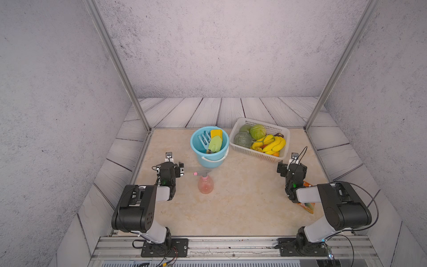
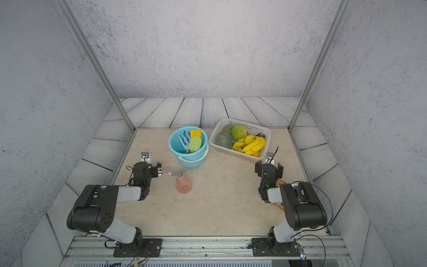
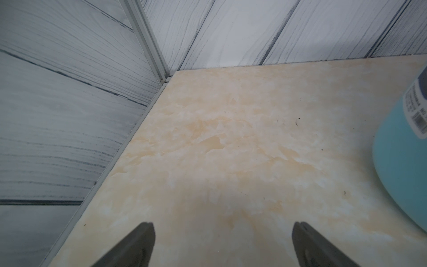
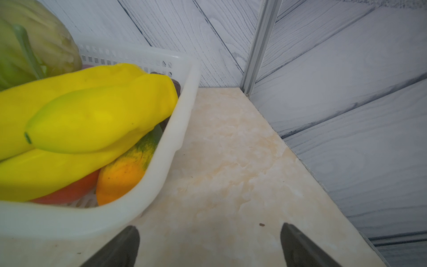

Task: Organize the gardening tools
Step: Reset both arms

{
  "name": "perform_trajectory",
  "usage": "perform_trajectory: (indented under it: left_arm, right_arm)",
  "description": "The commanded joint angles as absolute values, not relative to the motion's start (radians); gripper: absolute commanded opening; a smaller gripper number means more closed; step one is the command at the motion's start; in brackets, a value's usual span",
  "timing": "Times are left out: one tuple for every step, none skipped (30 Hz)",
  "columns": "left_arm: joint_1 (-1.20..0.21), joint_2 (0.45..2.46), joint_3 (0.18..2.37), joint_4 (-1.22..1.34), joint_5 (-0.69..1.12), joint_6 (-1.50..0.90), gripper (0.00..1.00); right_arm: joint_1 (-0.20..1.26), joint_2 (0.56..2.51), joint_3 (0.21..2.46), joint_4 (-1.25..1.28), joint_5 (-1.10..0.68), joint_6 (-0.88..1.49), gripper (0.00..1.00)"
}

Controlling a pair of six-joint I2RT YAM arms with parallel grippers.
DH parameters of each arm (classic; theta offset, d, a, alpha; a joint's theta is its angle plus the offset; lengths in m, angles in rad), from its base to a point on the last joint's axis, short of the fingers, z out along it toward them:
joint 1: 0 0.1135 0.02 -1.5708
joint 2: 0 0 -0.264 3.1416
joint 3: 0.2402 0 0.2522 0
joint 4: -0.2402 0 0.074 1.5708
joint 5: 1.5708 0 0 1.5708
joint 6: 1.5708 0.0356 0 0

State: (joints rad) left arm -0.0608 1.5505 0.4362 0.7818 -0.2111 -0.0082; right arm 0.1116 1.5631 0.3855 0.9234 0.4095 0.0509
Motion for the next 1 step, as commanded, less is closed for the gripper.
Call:
perform_trajectory:
  left_arm:
    - [-0.053, 1.529, 0.446, 0.786, -0.203, -0.021, 0.99]
  right_arm:
    - [0.108, 1.582, 0.393, 0.942, 0.399, 0.05, 0.99]
